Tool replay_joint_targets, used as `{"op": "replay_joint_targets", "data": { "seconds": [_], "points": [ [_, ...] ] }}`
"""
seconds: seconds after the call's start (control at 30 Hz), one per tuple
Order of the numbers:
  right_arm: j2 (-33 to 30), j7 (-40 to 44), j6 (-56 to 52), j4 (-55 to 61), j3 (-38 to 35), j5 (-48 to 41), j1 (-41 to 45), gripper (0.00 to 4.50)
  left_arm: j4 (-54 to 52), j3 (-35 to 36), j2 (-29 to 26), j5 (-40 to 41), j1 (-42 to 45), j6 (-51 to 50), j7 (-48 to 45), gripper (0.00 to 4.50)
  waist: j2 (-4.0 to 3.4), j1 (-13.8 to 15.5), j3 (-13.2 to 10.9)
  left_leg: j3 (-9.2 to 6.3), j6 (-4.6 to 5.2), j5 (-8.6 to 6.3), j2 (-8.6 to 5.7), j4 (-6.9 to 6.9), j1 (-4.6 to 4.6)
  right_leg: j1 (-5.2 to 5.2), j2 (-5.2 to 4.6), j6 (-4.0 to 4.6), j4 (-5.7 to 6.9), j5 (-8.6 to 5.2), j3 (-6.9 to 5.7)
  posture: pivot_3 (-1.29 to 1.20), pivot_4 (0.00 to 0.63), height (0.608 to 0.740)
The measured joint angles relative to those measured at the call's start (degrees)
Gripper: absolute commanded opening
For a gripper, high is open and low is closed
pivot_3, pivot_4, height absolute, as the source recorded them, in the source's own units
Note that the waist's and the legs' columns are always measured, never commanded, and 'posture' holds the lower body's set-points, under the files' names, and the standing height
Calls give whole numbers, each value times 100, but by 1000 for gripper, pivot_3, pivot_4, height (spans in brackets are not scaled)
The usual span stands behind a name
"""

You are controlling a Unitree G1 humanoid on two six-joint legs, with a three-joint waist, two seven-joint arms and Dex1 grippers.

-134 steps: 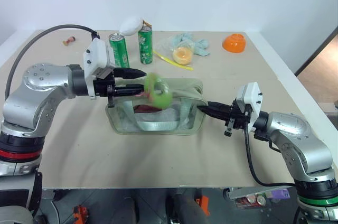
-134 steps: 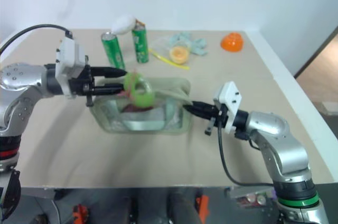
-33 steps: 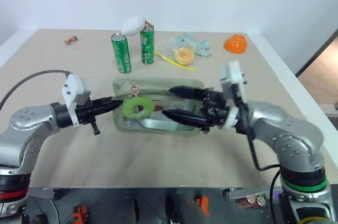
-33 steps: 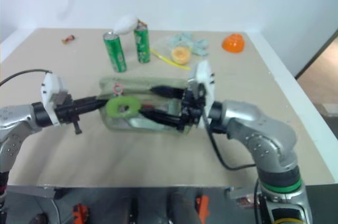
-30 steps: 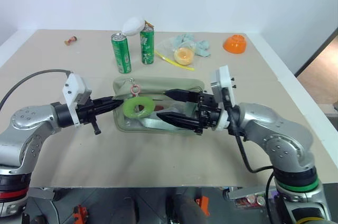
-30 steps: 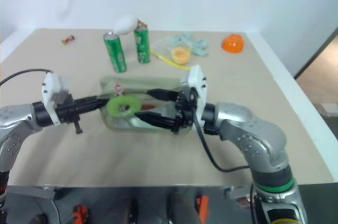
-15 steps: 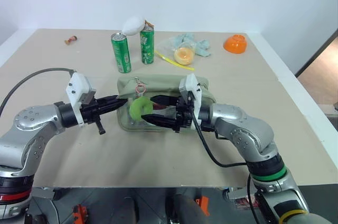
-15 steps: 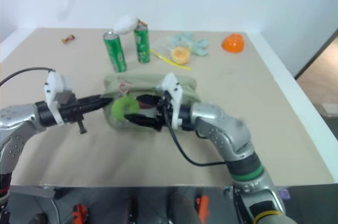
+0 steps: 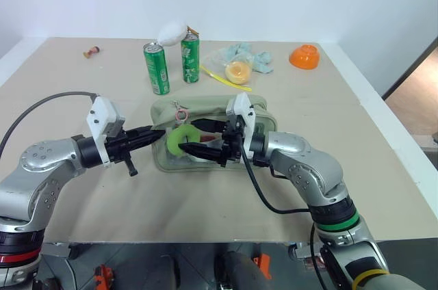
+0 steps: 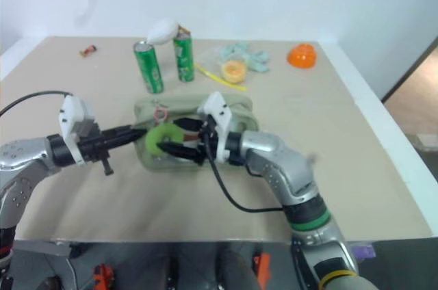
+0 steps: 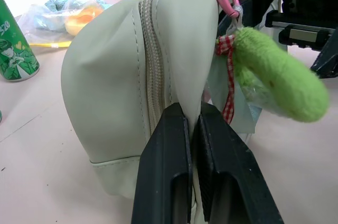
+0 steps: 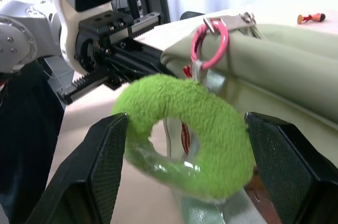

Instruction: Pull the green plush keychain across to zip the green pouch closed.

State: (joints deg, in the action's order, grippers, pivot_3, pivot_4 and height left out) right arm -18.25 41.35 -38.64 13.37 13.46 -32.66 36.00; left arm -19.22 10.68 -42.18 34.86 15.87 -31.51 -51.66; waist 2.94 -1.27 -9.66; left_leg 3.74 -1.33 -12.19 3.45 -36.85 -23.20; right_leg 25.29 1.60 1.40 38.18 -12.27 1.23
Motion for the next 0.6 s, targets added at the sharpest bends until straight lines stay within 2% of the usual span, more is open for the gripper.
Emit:
{"op": "replay_joint_targets", "data": {
  "seconds": [0.4,0.6],
  "points": [
    [65,232,136,-129,22,300,1,3663,1,-31,19,-20,0,2,-7,0,0,0,0,1,0,0,-1,0,0,0,-1,0,0,0,0,0,150,740],
    [77,351,263,-245,46,497,0,1801,1,-55,19,-48,2,16,-14,0,0,-1,0,1,0,0,-2,0,0,0,-1,1,0,0,0,0,150,740]
  ]
}}
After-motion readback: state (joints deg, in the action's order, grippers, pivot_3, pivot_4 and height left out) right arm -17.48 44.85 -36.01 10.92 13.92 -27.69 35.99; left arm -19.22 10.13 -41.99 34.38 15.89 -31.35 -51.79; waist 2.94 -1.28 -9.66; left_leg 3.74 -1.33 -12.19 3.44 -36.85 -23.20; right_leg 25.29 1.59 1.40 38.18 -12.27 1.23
